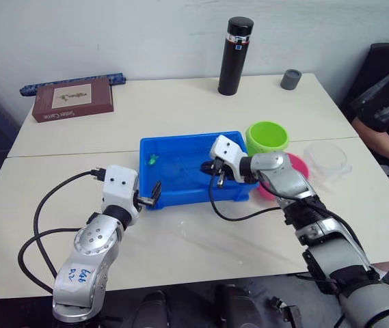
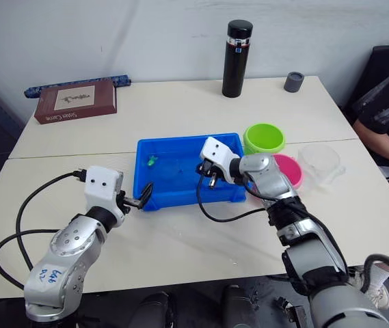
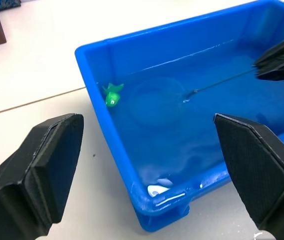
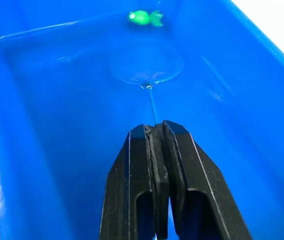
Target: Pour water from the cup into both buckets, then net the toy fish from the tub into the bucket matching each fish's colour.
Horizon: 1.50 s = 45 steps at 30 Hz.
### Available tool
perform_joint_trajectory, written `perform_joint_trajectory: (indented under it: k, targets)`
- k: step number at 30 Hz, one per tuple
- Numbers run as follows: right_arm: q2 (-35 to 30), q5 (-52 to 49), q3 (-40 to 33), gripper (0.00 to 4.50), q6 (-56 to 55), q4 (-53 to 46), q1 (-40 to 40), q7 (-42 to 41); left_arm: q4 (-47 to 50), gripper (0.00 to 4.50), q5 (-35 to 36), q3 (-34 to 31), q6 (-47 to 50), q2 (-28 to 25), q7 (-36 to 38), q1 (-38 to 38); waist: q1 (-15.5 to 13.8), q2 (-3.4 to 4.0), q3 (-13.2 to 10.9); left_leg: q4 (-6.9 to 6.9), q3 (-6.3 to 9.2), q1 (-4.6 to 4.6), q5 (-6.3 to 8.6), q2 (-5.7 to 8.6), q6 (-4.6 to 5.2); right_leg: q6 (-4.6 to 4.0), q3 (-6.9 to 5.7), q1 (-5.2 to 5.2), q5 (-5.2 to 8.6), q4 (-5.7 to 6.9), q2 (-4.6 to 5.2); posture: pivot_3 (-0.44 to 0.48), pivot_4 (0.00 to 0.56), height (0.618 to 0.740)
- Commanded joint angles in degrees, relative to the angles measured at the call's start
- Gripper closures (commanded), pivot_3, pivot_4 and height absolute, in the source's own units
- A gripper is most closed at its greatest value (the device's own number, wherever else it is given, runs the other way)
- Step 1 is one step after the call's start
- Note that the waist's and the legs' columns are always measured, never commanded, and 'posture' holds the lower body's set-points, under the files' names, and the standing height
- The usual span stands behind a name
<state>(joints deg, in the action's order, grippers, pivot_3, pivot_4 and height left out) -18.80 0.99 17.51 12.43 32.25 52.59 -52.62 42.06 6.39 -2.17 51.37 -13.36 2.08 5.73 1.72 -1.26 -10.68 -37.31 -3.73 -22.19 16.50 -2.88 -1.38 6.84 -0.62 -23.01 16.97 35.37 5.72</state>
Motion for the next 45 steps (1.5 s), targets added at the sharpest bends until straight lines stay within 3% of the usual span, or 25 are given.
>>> perform_joint_trajectory:
  k: [1, 24, 45]
  targets:
    - [1.1, 0.1, -1.4, 4.5, -2.5, 2.9, 2.4, 0.6, 2.6, 0.02, -0.4, -0.1, -0.1, 0.3, -0.3, 0.3, 0.0, 0.0, 0.0, 0.01, 0.0, 0.0, 0.0, 0.0, -0.01, 0.0, 0.0, -0.01, 0.0, -0.01, 0.0, 0.0, 0.15, 0.74]
    - [10.2, -0.1, -3.0, 4.5, -6.5, 11.2, 8.4, 2.9, 3.5, 0.02, -0.8, 0.7, 0.4, 1.1, -0.5, 0.2, 1.4, 0.0, 0.0, 0.09, -0.18, -0.18, -0.07, -0.05, -0.17, -0.06, 0.11, -0.49, 0.03, 0.28, 0.01, 0.0, 0.15, 0.74]
    - [4.2, -3.7, -6.9, 4.5, 8.6, -8.0, -0.4, 1.0, 0.6, 0.02, -0.4, 1.6, -1.0, 0.6, 1.4, 1.6, 1.1, 0.0, 0.0, 0.13, -0.16, -0.21, -0.06, -0.06, -0.18, -0.09, 0.09, -0.53, 0.05, 0.26, 0.02, 0.0, 0.15, 0.74]
